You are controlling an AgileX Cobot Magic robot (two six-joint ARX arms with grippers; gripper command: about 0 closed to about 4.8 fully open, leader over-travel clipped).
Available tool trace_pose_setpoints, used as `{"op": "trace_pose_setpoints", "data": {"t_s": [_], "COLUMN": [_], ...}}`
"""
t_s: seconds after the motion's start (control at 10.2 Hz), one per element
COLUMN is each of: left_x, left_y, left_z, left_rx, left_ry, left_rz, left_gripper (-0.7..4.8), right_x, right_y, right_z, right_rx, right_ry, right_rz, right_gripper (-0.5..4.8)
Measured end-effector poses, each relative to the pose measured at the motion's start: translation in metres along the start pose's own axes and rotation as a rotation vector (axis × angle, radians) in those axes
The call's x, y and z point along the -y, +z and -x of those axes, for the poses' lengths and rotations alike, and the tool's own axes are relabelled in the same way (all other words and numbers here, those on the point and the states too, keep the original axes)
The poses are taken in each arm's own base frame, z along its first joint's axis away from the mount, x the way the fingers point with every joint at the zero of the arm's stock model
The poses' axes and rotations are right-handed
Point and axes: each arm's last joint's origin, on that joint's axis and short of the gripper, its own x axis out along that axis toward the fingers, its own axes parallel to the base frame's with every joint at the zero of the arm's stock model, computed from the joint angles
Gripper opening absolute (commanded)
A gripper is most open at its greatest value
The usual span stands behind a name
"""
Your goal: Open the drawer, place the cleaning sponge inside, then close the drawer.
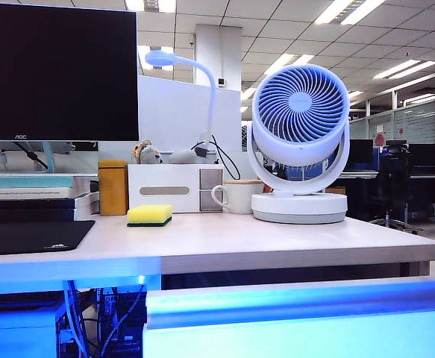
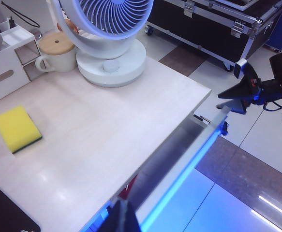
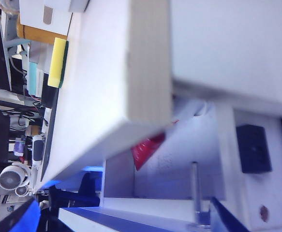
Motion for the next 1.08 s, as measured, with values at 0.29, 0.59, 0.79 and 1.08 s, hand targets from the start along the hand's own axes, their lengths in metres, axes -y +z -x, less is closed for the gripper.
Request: {"op": "trace_pose_setpoints", "data": {"t_s": [0.29, 0.59, 0.79, 1.08], "left_x": [0.0, 0.0, 0.0, 0.0], "left_y": [0.0, 0.001, 0.001, 0.002], "left_z": [0.0, 0.0, 0.0, 0.0], "left_rx": [0.001, 0.01, 0.011, 0.017], "left_ry": [0.0, 0.001, 0.001, 0.001], "left_rz": [0.0, -0.001, -0.001, -0.002], "left_gripper": [-0.05, -0.05, -0.05, -0.05], "right_x": [0.009, 0.003, -0.018, -0.065], "right_y": [-0.013, -0.01, 0.019, 0.049], "right_z": [0.013, 0.022, 0.033, 0.042], "right_rx": [-0.015, 0.006, 0.086, 0.158], "right_ry": [-0.042, -0.078, -0.165, -0.184], "right_rz": [-0.105, -0.091, 0.042, 0.171], "right_gripper": [4.79, 4.79, 4.79, 1.94]}}
